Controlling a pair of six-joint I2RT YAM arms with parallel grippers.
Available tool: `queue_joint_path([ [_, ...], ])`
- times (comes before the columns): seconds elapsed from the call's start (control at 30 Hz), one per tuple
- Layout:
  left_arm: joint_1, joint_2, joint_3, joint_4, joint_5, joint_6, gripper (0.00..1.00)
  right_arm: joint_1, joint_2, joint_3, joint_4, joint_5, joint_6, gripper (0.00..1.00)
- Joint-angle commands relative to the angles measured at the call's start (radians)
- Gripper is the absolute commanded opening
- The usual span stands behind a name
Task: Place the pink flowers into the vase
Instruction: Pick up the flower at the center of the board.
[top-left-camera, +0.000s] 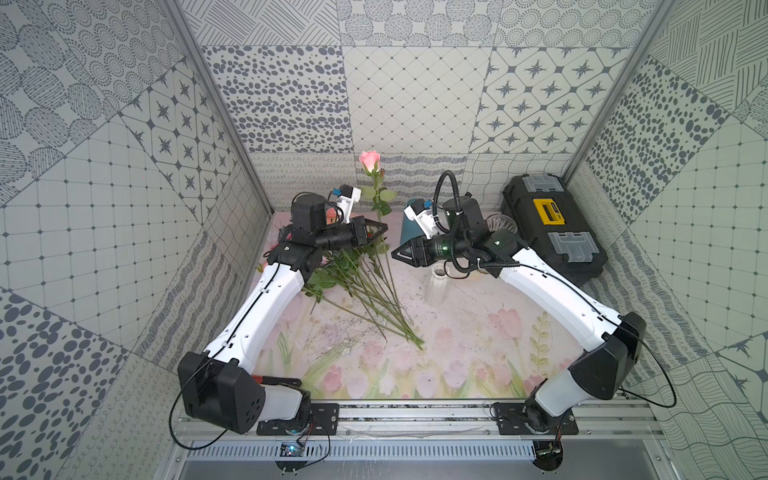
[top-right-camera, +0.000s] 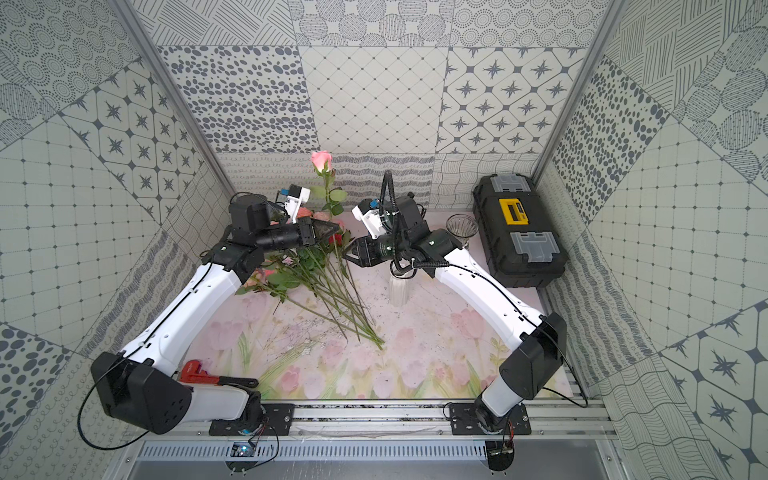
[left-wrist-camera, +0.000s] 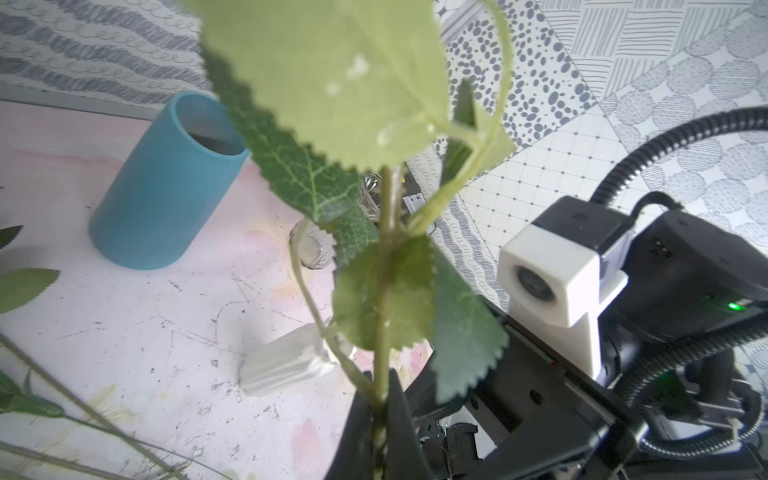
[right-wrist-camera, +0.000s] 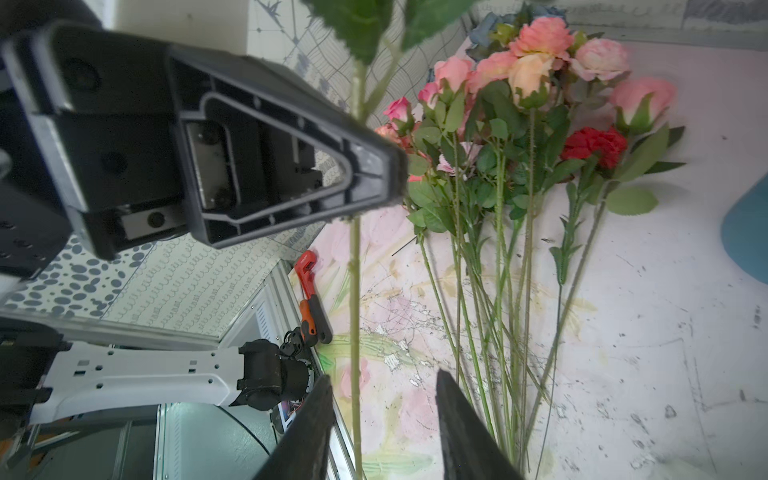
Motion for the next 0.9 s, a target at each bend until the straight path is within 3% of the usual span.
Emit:
queue_joint_path([
  [0.0, -0.01, 0.015, 0.017, 0.147, 0.177, -0.033, 0.0, 0.013, 0.013, 0.029, 0.077, -0.053, 0.016, 0.38],
  [0.63, -0.043, 0.023, 0.06, 0.002, 0.159, 0.06, 0.0, 0.014, 0.006, -0.009, 0.164, -0.011, 0.04, 0.23],
  [0.87, -0.048, 0.022, 0.069, -0.03, 0.15, 0.084, 0.0, 0.013, -0.008, -0.028, 0.183, 0.006, 0.042, 0.08],
])
